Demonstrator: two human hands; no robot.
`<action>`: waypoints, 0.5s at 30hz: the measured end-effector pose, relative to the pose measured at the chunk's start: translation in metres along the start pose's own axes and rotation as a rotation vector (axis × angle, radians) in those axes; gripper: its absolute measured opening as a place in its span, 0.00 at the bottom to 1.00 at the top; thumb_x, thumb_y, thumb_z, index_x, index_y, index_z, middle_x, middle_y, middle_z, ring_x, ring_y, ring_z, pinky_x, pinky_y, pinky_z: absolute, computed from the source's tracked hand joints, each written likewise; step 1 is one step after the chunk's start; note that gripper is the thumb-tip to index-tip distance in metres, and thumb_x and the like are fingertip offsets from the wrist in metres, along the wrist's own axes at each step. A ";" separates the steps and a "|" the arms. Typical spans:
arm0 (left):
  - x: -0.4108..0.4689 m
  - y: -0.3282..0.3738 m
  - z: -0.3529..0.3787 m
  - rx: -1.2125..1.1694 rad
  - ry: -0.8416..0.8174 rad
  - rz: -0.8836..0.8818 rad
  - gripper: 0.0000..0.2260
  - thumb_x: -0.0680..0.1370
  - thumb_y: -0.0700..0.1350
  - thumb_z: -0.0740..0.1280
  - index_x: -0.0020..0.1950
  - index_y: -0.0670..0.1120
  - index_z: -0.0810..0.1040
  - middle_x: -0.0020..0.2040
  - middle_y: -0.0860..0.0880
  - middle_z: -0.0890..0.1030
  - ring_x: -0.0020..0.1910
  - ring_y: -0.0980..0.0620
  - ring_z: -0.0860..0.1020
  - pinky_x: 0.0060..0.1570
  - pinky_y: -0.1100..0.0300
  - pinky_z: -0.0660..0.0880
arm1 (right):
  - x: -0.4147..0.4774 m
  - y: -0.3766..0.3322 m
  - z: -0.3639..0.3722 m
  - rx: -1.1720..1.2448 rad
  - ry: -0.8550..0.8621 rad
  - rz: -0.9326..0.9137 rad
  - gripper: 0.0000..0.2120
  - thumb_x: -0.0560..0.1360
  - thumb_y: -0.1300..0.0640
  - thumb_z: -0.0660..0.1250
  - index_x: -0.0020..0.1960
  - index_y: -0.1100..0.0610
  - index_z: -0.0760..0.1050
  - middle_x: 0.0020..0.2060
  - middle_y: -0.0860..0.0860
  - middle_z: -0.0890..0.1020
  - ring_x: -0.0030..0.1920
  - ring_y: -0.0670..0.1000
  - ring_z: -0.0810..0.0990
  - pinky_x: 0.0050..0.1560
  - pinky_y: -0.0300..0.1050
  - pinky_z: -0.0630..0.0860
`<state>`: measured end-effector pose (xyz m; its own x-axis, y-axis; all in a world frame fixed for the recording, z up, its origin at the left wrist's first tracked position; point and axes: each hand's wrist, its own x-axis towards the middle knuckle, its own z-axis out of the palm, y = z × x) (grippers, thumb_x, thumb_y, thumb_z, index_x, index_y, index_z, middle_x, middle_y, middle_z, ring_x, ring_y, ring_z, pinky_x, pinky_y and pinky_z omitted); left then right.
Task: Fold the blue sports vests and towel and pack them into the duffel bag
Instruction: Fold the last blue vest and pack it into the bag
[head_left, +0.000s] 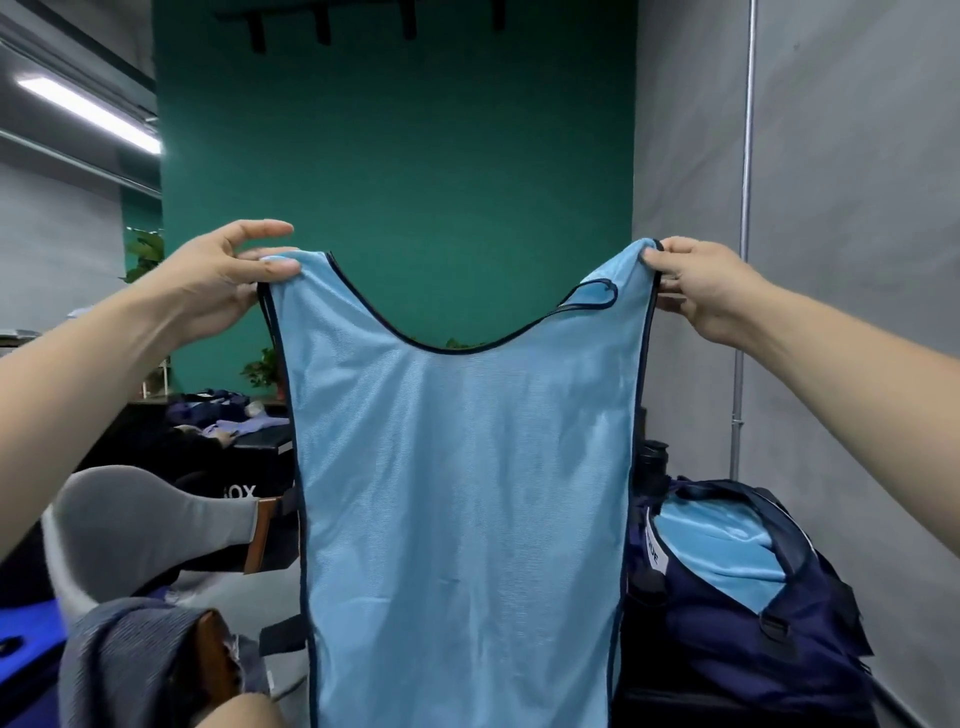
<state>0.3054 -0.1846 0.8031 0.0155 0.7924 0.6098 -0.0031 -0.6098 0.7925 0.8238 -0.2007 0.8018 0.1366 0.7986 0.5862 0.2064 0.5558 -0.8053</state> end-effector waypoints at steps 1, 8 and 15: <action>0.000 0.004 0.000 -0.009 -0.004 0.005 0.28 0.73 0.35 0.75 0.73 0.47 0.78 0.63 0.43 0.86 0.59 0.49 0.85 0.63 0.58 0.78 | 0.000 -0.003 0.000 0.038 -0.011 0.011 0.11 0.84 0.54 0.69 0.42 0.51 0.77 0.43 0.49 0.83 0.42 0.50 0.82 0.54 0.46 0.80; 0.000 0.026 0.000 -0.044 -0.029 0.060 0.27 0.76 0.34 0.72 0.75 0.48 0.77 0.62 0.46 0.87 0.59 0.51 0.84 0.65 0.59 0.80 | -0.014 -0.022 -0.003 0.296 -0.048 0.071 0.10 0.81 0.50 0.73 0.57 0.55 0.81 0.46 0.50 0.86 0.44 0.51 0.86 0.46 0.45 0.83; 0.017 -0.010 0.010 -0.097 -0.005 0.007 0.25 0.78 0.32 0.71 0.74 0.47 0.77 0.62 0.45 0.87 0.59 0.51 0.85 0.59 0.62 0.81 | 0.001 0.010 0.007 0.273 0.008 0.066 0.07 0.81 0.51 0.73 0.53 0.55 0.82 0.40 0.48 0.85 0.38 0.47 0.83 0.44 0.42 0.80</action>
<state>0.3152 -0.1648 0.8051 0.0206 0.7878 0.6155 -0.0998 -0.6110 0.7853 0.8188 -0.1930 0.7937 0.1494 0.8339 0.5313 -0.0717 0.5451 -0.8353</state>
